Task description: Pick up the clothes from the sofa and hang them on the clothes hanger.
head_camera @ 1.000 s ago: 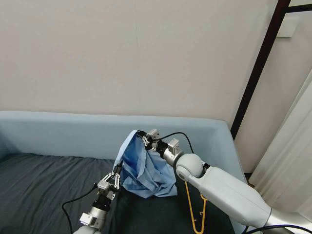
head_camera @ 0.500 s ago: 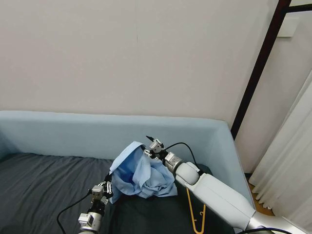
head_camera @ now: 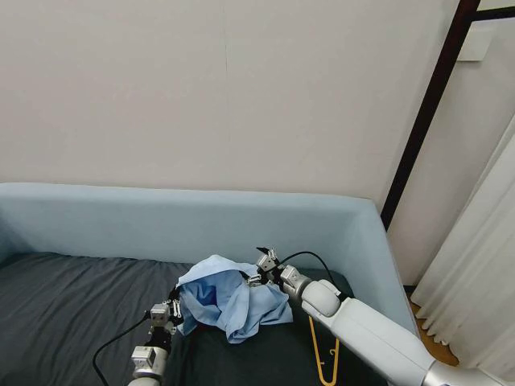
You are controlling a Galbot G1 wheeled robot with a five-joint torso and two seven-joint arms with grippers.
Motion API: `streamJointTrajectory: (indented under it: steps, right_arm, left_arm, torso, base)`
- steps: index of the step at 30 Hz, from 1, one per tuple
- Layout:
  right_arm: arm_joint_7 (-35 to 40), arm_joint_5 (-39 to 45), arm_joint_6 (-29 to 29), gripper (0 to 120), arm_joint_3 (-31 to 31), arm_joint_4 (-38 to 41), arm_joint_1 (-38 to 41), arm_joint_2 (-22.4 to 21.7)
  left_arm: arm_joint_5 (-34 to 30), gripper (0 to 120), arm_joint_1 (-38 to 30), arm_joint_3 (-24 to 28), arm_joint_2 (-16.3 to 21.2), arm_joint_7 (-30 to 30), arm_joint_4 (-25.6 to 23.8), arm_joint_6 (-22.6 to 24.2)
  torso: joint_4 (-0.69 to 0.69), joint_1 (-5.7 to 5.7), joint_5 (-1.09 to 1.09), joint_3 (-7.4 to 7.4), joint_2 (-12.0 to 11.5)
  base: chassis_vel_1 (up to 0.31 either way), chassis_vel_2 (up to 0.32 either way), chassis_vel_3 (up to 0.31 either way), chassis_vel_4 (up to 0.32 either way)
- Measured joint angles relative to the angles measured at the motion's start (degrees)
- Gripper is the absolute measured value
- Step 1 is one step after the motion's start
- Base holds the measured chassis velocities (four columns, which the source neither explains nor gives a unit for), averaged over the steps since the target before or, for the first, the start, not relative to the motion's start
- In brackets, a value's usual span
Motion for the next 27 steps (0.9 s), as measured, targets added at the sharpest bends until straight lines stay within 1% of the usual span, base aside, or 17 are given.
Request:
streamJointTrajectory:
  steps: [2, 4, 5, 8, 9, 10, 11, 12, 14, 15, 16, 18, 21, 22, 26, 27]
  right_arm:
    - [1.91, 5.69, -2.30, 100, -0.31, 1.61, -1.37, -0.83]
    - [7.15, 12.30, -6.60, 100, -0.53, 3.73, -2.29, -1.57]
    - [7.15, 12.30, -6.60, 100, -0.53, 3.73, -2.29, -1.57]
    - [19.42, 28.52, -15.48, 100, -0.60, 8.99, -2.77, -1.86]
    - [21.52, 33.43, -17.58, 100, -0.21, 10.17, -2.94, -1.73]
    - [23.32, 39.17, -19.84, 100, 0.69, 11.22, -3.34, -1.36]
    - [23.32, 39.17, -19.84, 100, 0.69, 11.22, -3.34, -1.36]
    - [24.44, 43.31, -21.47, 100, 1.62, 11.82, -3.85, -0.88]
    - [26.00, 48.81, -23.53, 100, 3.75, 12.32, -5.52, 0.33]
    - [26.67, 50.26, -24.33, 100, 5.22, 12.25, -6.68, 1.16]
    - [26.67, 50.26, -24.33, 100, 5.22, 12.25, -6.68, 1.16]
    - [28.99, 51.55, -26.07, 100, 8.40, 11.28, -8.92, 3.18]
    - [33.57, 53.57, -30.16, 100, 12.94, 9.56, -10.95, 6.35]
    - [33.57, 53.57, -30.16, 100, 12.94, 9.56, -10.95, 6.35]
    - [35.80, 54.86, -32.35, 100, 18.49, 8.15, -13.11, 10.70]
    - [36.11, 54.85, -32.55, 100, 20.51, 7.73, -13.94, 12.35]
  left_arm:
    - [-0.01, 0, -0.47, 0.16, -0.23, -0.07, 0.35, 0.03]
    - [0.00, 0, -0.80, 0.23, -0.29, -0.16, 0.57, 0.04]
    - [0.00, 0, -0.80, 0.23, -0.29, -0.16, 0.57, 0.04]
    - [-0.02, 0, -1.18, 0.27, -0.29, -0.19, 0.58, 0.04]
    - [-0.04, 0, -1.26, 0.27, -0.28, -0.20, 0.56, 0.04]
    - [-0.08, 0, -1.33, 0.25, -0.27, -0.20, 0.49, 0.03]
    - [-0.08, 0, -1.33, 0.25, -0.27, -0.20, 0.49, 0.03]
    - [-0.11, 0, -1.35, 0.20, -0.27, -0.21, 0.36, 0.02]
    - [-0.13, 0, -1.36, 0.06, -0.23, -0.23, 0.01, -0.01]
    - [-0.16, 0, -1.35, -0.03, -0.17, -0.27, -0.20, -0.02]
    - [-0.16, 0, -1.35, -0.03, -0.17, -0.27, -0.20, -0.02]
    - [-0.18, 0, -1.35, -0.17, 0.02, -0.33, -0.50, -0.07]
    - [-0.19, 0, -1.21, -0.37, 0.48, -0.37, -0.85, -0.23]
    - [-0.19, 0, -1.21, -0.37, 0.48, -0.37, -0.85, -0.23]
    - [-0.23, 0, -0.84, -0.64, 0.85, -0.40, -1.18, -0.41]
    - [-0.26, 0, -0.77, -0.69, 0.97, -0.43, -1.33, -0.43]
  torso:
    - [-0.01, 0.00, 0.00, 0.00, 0.00]
    - [-0.01, 0.00, 0.00, 0.00, 0.00]
    - [-0.01, 0.00, 0.00, 0.00, 0.00]
    - [0.00, 0.00, -0.01, 0.00, 0.00]
    - [0.01, 0.00, -0.01, 0.00, 0.00]
    - [0.01, 0.00, -0.02, 0.00, -0.01]
    - [0.01, 0.00, -0.02, 0.00, -0.01]
    - [0.01, 0.00, -0.02, -0.01, -0.01]
    - [0.02, 0.00, -0.02, 0.00, 0.00]
    - [0.00, 0.00, -0.01, 0.00, 0.00]
    - [0.00, 0.00, -0.01, 0.00, 0.00]
    - [0.00, 0.00, -0.01, 0.00, 0.00]
    - [-0.01, 0.00, -0.02, -0.01, 0.00]
    - [-0.01, 0.00, -0.02, -0.01, 0.00]
    - [0.01, 0.00, -0.02, 0.00, 0.00]
    - [0.01, 0.00, -0.02, -0.01, -0.01]
  base:
    - [0.000, 0.000, 0.000, 0.000]
    - [0.000, 0.000, 0.000, 0.000]
    - [0.000, 0.000, 0.000, 0.000]
    - [0.000, 0.000, 0.000, 0.000]
    - [0.000, 0.000, 0.000, 0.000]
    - [0.000, 0.000, 0.000, 0.000]
    - [0.000, 0.000, 0.000, 0.000]
    - [0.000, 0.000, 0.000, 0.000]
    - [0.000, 0.000, 0.000, 0.000]
    - [0.000, 0.000, 0.000, 0.000]
    - [0.000, 0.000, 0.000, 0.000]
    - [0.000, 0.000, 0.000, 0.000]
    - [0.000, 0.000, 0.000, 0.000]
    - [0.000, 0.000, 0.000, 0.000]
    - [0.000, 0.000, 0.000, 0.000]
    - [0.000, 0.000, 0.000, 0.000]
